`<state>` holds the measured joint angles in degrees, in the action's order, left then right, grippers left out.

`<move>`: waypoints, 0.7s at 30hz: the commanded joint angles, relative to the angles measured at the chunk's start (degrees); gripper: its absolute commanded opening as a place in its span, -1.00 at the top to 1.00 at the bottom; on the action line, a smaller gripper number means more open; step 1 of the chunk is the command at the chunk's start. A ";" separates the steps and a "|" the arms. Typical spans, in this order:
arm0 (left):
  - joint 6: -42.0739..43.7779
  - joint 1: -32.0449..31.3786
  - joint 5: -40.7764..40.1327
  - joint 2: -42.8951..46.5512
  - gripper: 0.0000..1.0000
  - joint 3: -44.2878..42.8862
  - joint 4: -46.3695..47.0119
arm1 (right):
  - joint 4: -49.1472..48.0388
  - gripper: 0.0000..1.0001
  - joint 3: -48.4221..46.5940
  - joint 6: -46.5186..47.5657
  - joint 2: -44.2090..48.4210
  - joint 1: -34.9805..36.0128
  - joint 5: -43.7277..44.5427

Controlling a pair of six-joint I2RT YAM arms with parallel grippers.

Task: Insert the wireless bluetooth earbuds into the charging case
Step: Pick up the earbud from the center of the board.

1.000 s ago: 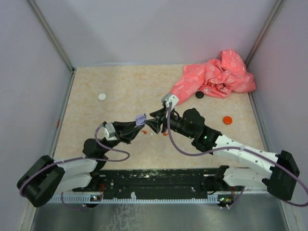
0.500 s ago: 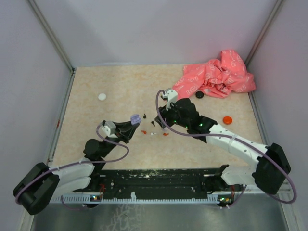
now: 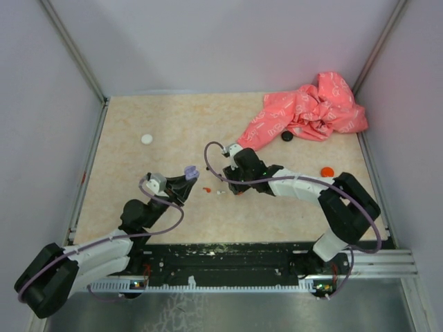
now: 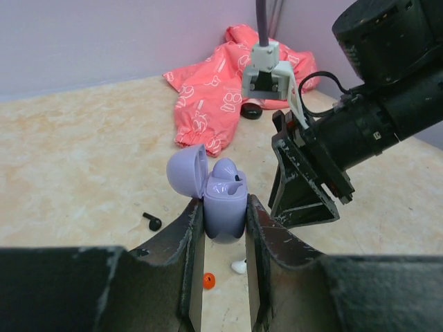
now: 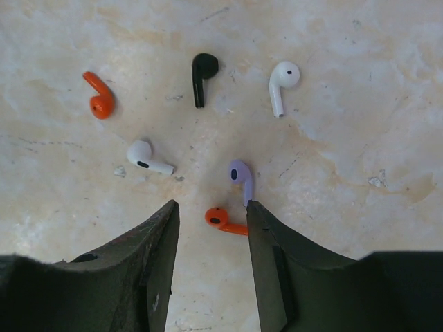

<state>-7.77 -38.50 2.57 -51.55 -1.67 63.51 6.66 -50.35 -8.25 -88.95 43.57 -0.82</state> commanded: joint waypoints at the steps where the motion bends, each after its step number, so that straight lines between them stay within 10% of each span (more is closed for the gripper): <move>1: -0.89 -0.17 -2.45 0.79 1.00 0.94 -1.60 | -0.01 0.13 -4.62 1.28 -3.41 -0.44 2.07; 21: -0.85 -0.17 -1.60 -0.73 1.00 0.88 -1.19 | 3.77 0.49 -8.72 2.71 -12.49 -0.37 6.27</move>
<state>-8.01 -38.50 0.86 -52.12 -1.45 61.23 8.69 -57.12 -6.04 -100.95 43.57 4.29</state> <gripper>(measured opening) 0.308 0.261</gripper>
